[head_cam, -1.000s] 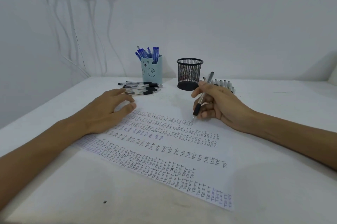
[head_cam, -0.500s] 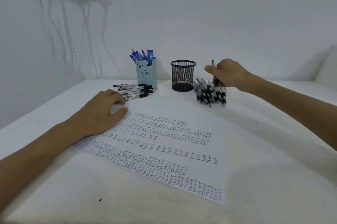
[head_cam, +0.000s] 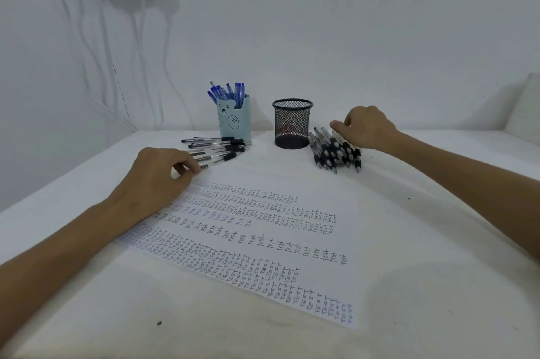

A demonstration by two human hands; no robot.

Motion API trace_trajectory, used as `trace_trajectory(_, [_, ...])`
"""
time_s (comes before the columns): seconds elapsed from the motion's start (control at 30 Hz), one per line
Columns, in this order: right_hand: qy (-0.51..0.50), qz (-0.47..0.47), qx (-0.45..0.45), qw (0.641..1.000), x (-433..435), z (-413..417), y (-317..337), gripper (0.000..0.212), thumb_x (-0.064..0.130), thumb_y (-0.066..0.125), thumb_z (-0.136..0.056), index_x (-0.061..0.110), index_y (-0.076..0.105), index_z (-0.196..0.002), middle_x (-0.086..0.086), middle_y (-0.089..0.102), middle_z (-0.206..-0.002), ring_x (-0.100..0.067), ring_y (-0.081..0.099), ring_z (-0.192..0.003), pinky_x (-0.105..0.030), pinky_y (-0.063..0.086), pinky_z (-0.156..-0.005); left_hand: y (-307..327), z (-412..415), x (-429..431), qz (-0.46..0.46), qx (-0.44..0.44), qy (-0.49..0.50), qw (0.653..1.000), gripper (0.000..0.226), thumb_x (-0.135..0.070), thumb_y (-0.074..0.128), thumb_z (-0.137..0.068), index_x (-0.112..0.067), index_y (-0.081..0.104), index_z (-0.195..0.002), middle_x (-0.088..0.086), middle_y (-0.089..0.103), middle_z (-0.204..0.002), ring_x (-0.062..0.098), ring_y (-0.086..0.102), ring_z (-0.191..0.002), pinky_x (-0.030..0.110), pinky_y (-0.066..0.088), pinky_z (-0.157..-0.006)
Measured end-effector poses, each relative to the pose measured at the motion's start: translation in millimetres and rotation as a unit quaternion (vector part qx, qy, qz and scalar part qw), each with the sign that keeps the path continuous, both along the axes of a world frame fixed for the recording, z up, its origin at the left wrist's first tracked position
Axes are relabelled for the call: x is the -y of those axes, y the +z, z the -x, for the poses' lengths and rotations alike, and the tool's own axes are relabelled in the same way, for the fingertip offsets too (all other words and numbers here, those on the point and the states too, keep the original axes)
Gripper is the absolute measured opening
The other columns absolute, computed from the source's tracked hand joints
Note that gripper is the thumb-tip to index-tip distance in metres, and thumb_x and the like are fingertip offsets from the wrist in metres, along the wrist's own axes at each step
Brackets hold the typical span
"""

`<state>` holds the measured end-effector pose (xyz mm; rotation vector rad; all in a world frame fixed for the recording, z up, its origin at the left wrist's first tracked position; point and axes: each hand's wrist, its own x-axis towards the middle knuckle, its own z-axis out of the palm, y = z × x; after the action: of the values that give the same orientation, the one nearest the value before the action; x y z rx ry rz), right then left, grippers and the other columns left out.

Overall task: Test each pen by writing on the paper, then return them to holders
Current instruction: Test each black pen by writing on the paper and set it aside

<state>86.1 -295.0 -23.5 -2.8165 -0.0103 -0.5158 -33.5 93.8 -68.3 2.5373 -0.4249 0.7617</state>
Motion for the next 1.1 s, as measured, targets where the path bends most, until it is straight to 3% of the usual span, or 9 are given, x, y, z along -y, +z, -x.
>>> trace_trajectory(0.07, [-0.003,0.014,0.045,0.999,-5.6,7.5,4.8,0.048,0.049,0.048,-0.101,0.007,0.071,-0.097,-0.016,0.066,-0.091,-0.037,0.063,-0.096,-0.034,0.042,-0.07,1.4,1.4,0.2,0.019,0.023,0.0,1.0,0.027,0.005,0.075,-0.085,-0.021,0.079,-0.09,-0.008,0.073,-0.082,-0.009,0.062,-0.07,0.007,0.045,-0.068])
trace_trajectory(0.17, [0.056,0.001,0.122,0.991,-22.9,25.1,12.3,0.035,0.048,0.047,-0.1,0.021,0.069,-0.099,-0.012,0.069,-0.091,-0.031,0.062,-0.089,-0.033,0.045,-0.071,6.5,5.8,4.8,0.044,0.068,-0.025,0.996,0.027,0.005,0.077,-0.085,-0.021,0.078,-0.092,-0.007,0.076,-0.09,0.009,0.068,-0.078,0.016,0.054,-0.079])
trace_trajectory(0.27, [0.137,0.005,0.165,0.977,-48.6,46.1,14.5,0.026,0.043,0.052,-0.097,0.023,0.07,-0.095,-0.004,0.071,-0.081,-0.029,0.065,-0.08,-0.037,0.055,-0.072,11.9,13.5,15.2,0.075,0.103,-0.053,0.99,0.022,0.005,0.078,-0.086,-0.014,0.078,-0.098,-0.006,0.076,-0.095,0.008,0.07,-0.087,0.008,0.051,-0.085])
trace_trajectory(0.37, [0.243,0.046,0.189,0.95,-78.1,68.7,9.4,0.019,0.032,0.057,-0.096,0.019,0.07,-0.095,0.006,0.066,-0.082,-0.023,0.062,-0.076,-0.035,0.052,-0.069,14.8,21.3,25.3,0.085,0.132,-0.081,0.984,0.021,0.004,0.078,-0.086,-0.011,0.076,-0.101,-0.005,0.076,-0.095,0.006,0.07,-0.088,0.013,0.053,-0.088])
trace_trajectory(0.47, [0.335,0.095,0.196,0.917,-100.1,80.6,0.5,0.031,0.044,0.054,-0.1,0.019,0.069,-0.109,0.004,0.064,-0.103,-0.01,0.057,-0.078,-0.029,0.048,-0.07,17.4,26.2,31.4,0.073,0.155,-0.113,0.979,0.017,0.003,0.078,-0.087,-0.009,0.075,-0.1,-0.003,0.075,-0.096,0.003,0.069,-0.089,0.012,0.051,-0.087])
trace_trajectory(0.6, [0.375,0.16,0.18,0.895,-121.0,81.2,-12.4,0.042,0.047,0.054,-0.102,0.017,0.062,-0.129,-0.001,0.06,-0.124,-0.016,0.06,-0.099,-0.029,0.049,-0.075,18.3,28.5,35.7,0.062,0.17,-0.135,0.974,0.014,0.0,0.079,-0.087,-0.005,0.076,-0.1,0.002,0.075,-0.098,-0.001,0.067,-0.092,0.006,0.045,-0.086])
trace_trajectory(0.77, [0.409,0.15,0.176,0.883,-131.4,79.3,-15.8,0.026,0.028,0.047,-0.107,0.005,0.06,-0.106,-0.007,0.063,-0.094,-0.026,0.058,-0.076,-0.037,0.044,-0.061,16.5,26.1,34.4,0.076,0.158,-0.167,0.97,0.026,-0.015,0.079,-0.089,-0.003,0.073,-0.111,0.002,0.074,-0.107,0.003,0.07,-0.099,0.013,0.052,-0.092])
trace_trajectory(0.97, [0.35,0.118,0.177,0.912,-116.3,89.4,-16.6,0.067,0.079,0.033,-0.091,0.017,0.046,-0.069,0.007,0.052,-0.064,-0.016,0.05,-0.06,-0.031,0.037,-0.053,12.5,26.6,38.0,0.07,0.109,-0.199,0.972,0.032,-0.03,0.061,-0.1,-0.007,0.067,-0.122,-0.002,0.071,-0.115,0.014,0.069,-0.109,0.017,0.054,-0.091])
trace_trajectory(1.1, [0.349,0.051,0.17,0.92,-110.6,88.2,-17.7,0.071,0.075,0.035,-0.091,0.015,0.04,-0.054,0.001,0.043,-0.048,-0.016,0.038,-0.045,-0.03,0.027,-0.048,9.5,25.1,35.9,0.004,0.065,-0.227,0.972,0.027,-0.029,0.055,-0.102,-0.013,0.07,-0.119,-0.005,0.07,-0.119,0.017,0.067,-0.113,0.027,0.056,-0.09])
